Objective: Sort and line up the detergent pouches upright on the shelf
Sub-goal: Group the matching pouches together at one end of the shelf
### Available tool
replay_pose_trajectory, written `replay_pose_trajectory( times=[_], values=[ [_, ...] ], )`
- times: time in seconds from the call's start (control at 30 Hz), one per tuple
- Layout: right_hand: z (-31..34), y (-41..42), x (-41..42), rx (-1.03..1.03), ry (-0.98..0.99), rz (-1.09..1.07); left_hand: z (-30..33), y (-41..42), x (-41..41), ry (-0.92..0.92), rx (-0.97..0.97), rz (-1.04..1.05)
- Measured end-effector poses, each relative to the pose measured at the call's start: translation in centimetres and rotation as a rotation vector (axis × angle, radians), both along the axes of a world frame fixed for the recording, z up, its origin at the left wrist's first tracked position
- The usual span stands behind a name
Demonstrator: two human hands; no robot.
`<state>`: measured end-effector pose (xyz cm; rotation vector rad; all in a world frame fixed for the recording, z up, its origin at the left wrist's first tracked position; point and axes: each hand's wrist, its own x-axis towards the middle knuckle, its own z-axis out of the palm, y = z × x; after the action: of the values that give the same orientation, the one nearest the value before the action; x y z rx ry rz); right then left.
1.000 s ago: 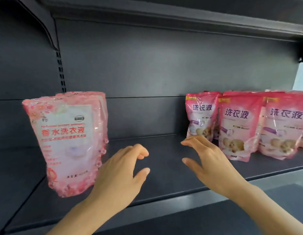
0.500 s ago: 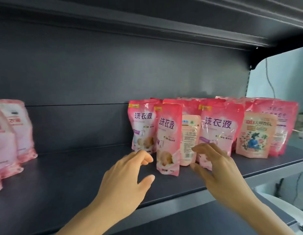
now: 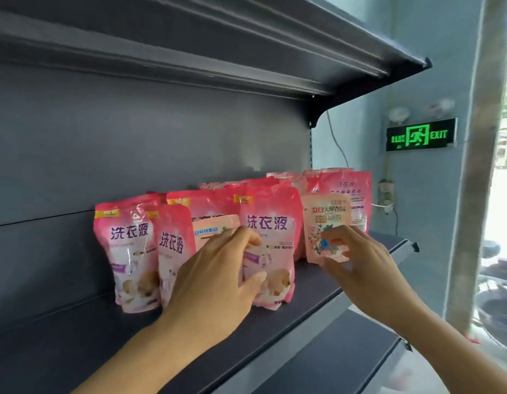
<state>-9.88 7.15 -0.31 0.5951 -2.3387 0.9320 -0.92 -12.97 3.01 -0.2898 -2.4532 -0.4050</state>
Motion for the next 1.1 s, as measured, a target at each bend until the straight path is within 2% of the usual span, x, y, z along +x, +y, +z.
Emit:
replay_pose_trajectory(
  times=[0.23, 0.4, 0.53, 0.67, 0.87, 1.0, 1.1],
  values=[
    [2.2, 3.6, -7.0, 0.012, 0.045, -0.026, 1.7, 3.9, -5.8, 0.092, -0.069, 0.013],
    [5.7, 3.9, -14.7, 0.087, 0.098, 0.048, 3.3, 6.5, -9.9, 0.186, -0.121, 0.132],
    [6.9, 5.4, -20.2, 0.184, 0.056, 0.071, 5.2, 9.0, -13.1, 0.195, -0.13, 0.226],
    [6.1, 6.7, -23.2, 0.372, -0.017, 0.18, 7.6, 11.3, -16.6, 0.113, -0.235, 0.326],
    [4.5, 7.0, -25.4, 0.258, 0.098, 0.232, 9.4, 12.1, -23.2, -0.189, -0.425, 0.537],
    [3.8, 8.3, -26.1, 0.194, 0.121, 0.142, 9.5, 12.0, -27.1, -0.283, -0.53, 0.601],
    [3.7, 9.5, -26.2, 0.196, 0.144, 0.068, 9.4, 12.0, -28.9, -0.361, -0.529, 0.623]
  ],
)
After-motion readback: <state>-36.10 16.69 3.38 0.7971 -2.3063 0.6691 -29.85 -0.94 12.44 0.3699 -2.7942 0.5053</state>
